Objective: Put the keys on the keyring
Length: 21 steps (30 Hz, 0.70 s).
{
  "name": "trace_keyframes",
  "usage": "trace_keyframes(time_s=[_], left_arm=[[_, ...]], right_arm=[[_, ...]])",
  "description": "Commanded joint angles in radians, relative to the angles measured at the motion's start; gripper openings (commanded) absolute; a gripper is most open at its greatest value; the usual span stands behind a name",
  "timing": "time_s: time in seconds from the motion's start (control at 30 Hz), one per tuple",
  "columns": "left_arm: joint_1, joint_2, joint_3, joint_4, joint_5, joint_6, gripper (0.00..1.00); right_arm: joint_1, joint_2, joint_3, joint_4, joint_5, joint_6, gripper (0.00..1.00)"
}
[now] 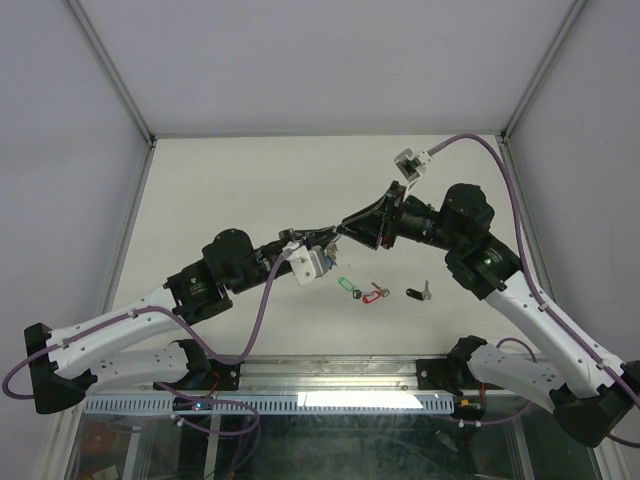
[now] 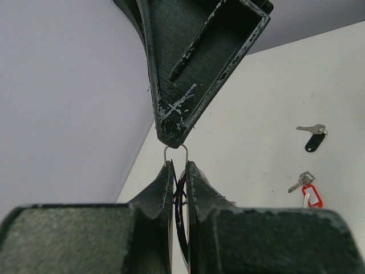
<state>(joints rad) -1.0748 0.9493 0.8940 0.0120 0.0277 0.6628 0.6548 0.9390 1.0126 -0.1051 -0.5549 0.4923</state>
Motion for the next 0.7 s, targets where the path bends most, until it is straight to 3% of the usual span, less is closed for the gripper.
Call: trace_keyframes(time_s=[0.0,0.3,0.67], left_arm=[[-0.013,-0.006,0.032,0.090,-0.004,-0.010,0.00],[-0.012,0.003,0.037,0.090,0.004,-0.009,0.00],[-0.013,0.000,0.037,0.089,-0.009,-0.011,0.00]], right_arm=[[-0.003,0.007,0.040,0.081,-0.063,0.032,0.34],[0.002,0.027,0.038,0.103,-0.074,0.048,0.27],[0.013,0.042,0.041,0.102,-0.093,0.041,0.10]])
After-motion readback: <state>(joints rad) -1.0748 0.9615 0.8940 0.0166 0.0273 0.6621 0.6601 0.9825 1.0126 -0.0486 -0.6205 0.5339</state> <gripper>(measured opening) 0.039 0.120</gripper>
